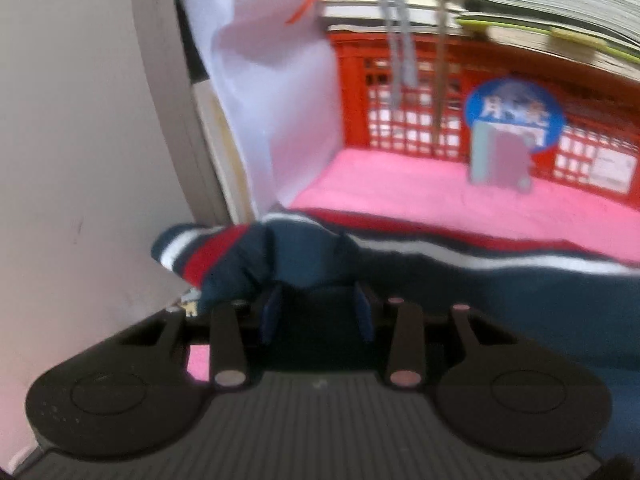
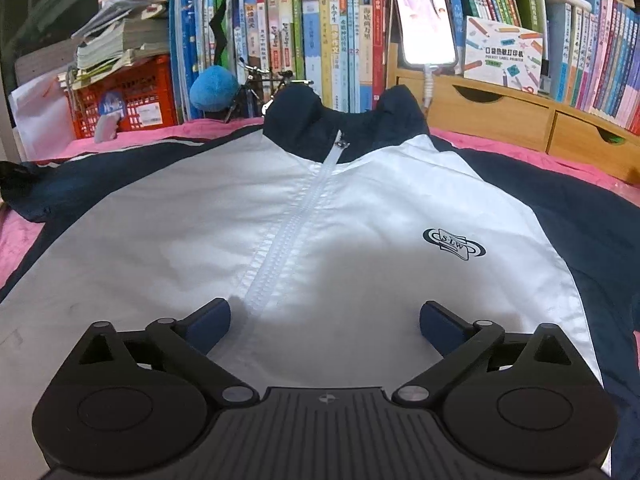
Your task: Fold clothes
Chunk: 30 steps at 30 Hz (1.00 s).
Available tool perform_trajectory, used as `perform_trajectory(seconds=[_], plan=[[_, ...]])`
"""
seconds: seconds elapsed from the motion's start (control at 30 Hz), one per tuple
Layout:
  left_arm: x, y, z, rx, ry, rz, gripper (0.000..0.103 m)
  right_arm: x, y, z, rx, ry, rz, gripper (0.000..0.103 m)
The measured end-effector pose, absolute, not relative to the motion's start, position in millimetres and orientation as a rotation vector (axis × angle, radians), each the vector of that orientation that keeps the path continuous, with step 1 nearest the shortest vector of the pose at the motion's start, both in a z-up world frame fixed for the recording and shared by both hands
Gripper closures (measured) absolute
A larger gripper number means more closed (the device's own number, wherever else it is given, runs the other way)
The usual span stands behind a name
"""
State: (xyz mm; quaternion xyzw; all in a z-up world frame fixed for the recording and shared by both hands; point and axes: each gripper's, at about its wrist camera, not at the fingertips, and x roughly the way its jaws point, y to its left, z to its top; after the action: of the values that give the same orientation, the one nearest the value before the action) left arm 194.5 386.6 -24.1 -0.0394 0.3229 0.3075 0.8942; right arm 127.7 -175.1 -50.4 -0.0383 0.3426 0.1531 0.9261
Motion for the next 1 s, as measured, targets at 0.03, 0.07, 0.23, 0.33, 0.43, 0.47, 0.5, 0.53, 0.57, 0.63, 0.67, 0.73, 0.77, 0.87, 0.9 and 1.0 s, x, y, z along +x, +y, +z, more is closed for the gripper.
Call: perform_trajectory(seconds=[0.03,0.07,0.23,0.33,0.43,0.47,0.5,0.53,0.57,0.63,0.67,0.73,0.77,0.87,0.9,1.0], plan=[[195.8,391.0,-24.0,-0.103,0.665,0.643,0.064,127.9,-175.2,-50.5,-0.079,0.703,0.314,0.001],[197.9,393.4,-24.0,-0.11,0.663,0.65,0.064,128.0,-175.3,-50.6,-0.079,0.703,0.313,0.001],[206.3,389.7,-23.7,-0.06,0.681,0.693,0.064,128.3,-175.8,-50.4,-0.078,0.703,0.314,0.0],[190.6,374.8,-9.9,-0.09,0.596,0.688,0.059,128.7,-176.1,-50.3,-0.077,0.703,0.315,0.0],[169.0,342.4,13.2,-0.107,0.48,0.609,0.05,128.7,-175.9,-50.6,-0.076,0.703,0.314,0.0],[165.8,323.3,20.5,-0.091,0.476,0.546,0.05,128.8,-176.1,-50.6,-0.076,0.703,0.314,0.0],[162.9,303.6,27.8,-0.074,0.474,0.482,0.05,128.9,-176.3,-50.6,-0.076,0.702,0.314,0.0],[160.0,284.0,35.0,-0.057,0.472,0.417,0.05,129.0,-176.4,-50.7,-0.076,0.702,0.315,0.0],[157.7,260.9,40.5,-0.04,0.473,0.341,0.05,129.1,-176.6,-50.7,-0.076,0.702,0.315,0.0],[152.4,208.1,46.9,-0.016,0.479,0.176,0.05,129.1,-176.6,-50.8,-0.076,0.702,0.315,0.0],[148.9,182.0,47.1,-0.012,0.488,0.096,0.05,129.0,-176.5,-50.8,-0.076,0.702,0.315,0.0],[144.4,132.0,40.1,-0.03,0.533,-0.047,0.05,128.4,-175.9,-50.7,-0.076,0.703,0.314,0.0],[143.0,108.9,35.2,-0.043,0.559,-0.112,0.05,128.3,-175.9,-50.5,-0.075,0.703,0.314,0.0],[138.0,55.3,8.2,-0.067,0.631,-0.219,0.049,128.4,-176.2,-50.5,-0.074,0.703,0.315,0.0],[140.1,47.0,-1.6,-0.067,0.648,-0.229,0.049,128.5,-176.4,-50.5,-0.073,0.703,0.315,0.0],[144.1,30.4,-27.4,-0.038,0.681,-0.183,0.046,128.4,-176.6,-50.5,-0.072,0.703,0.316,0.0]])
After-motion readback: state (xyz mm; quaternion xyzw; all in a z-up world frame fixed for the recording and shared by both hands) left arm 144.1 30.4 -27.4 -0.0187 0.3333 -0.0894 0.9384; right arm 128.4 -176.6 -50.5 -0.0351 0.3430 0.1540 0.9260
